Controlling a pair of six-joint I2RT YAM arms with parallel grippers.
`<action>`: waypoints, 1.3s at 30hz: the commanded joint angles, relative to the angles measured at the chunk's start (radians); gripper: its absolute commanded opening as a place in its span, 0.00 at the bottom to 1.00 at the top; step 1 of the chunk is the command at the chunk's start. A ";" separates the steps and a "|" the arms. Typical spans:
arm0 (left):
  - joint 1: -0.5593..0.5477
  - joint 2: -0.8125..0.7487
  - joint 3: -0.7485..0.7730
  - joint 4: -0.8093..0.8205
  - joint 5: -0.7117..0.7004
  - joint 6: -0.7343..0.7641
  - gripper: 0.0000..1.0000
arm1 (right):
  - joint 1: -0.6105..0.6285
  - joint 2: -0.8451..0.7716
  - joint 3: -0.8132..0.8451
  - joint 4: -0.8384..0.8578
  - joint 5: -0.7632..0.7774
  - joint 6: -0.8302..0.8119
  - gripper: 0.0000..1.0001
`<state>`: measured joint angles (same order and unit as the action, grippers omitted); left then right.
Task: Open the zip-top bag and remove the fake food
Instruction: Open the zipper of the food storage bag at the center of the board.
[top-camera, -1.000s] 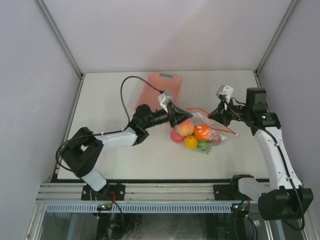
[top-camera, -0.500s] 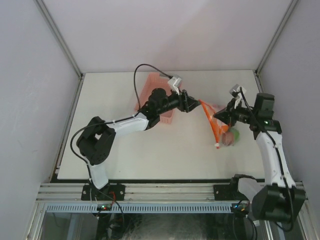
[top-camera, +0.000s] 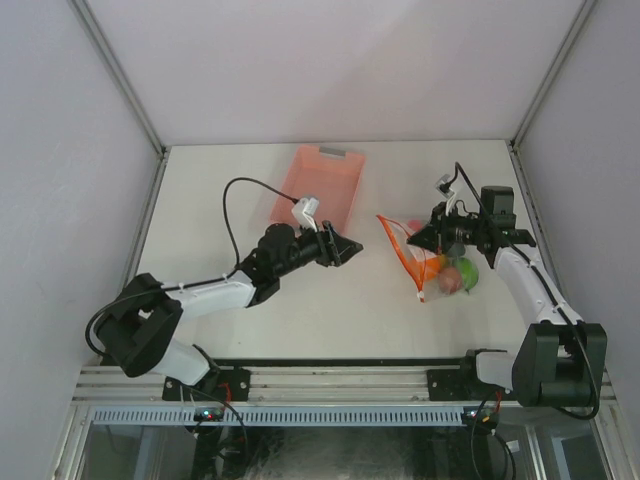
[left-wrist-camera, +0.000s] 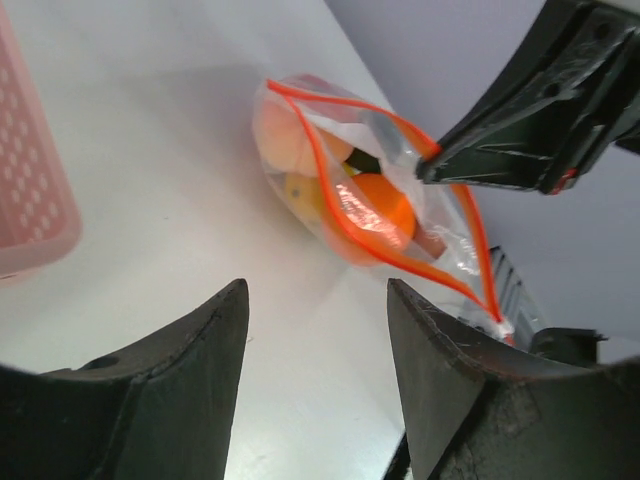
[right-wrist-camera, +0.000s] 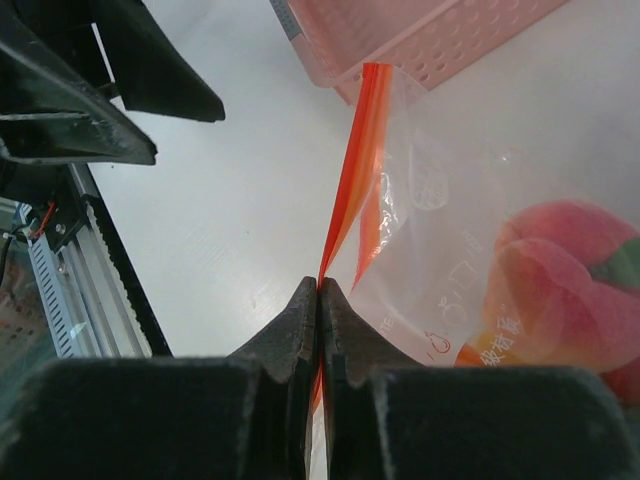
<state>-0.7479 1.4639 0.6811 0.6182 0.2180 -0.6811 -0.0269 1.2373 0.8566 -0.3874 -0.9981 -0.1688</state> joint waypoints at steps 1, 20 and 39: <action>-0.055 -0.011 -0.010 0.102 -0.098 -0.172 0.63 | -0.016 -0.033 0.010 0.053 -0.038 0.027 0.00; -0.160 0.399 0.408 -0.083 -0.239 -0.343 0.56 | -0.037 -0.036 0.007 0.051 -0.049 0.016 0.00; -0.122 0.117 0.186 -0.221 -0.212 -0.242 0.00 | -0.011 -0.042 0.006 0.010 0.085 -0.074 0.00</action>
<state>-0.8890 1.6653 0.9077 0.4225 -0.0223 -0.9405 -0.0544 1.2243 0.8566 -0.3786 -0.9539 -0.1936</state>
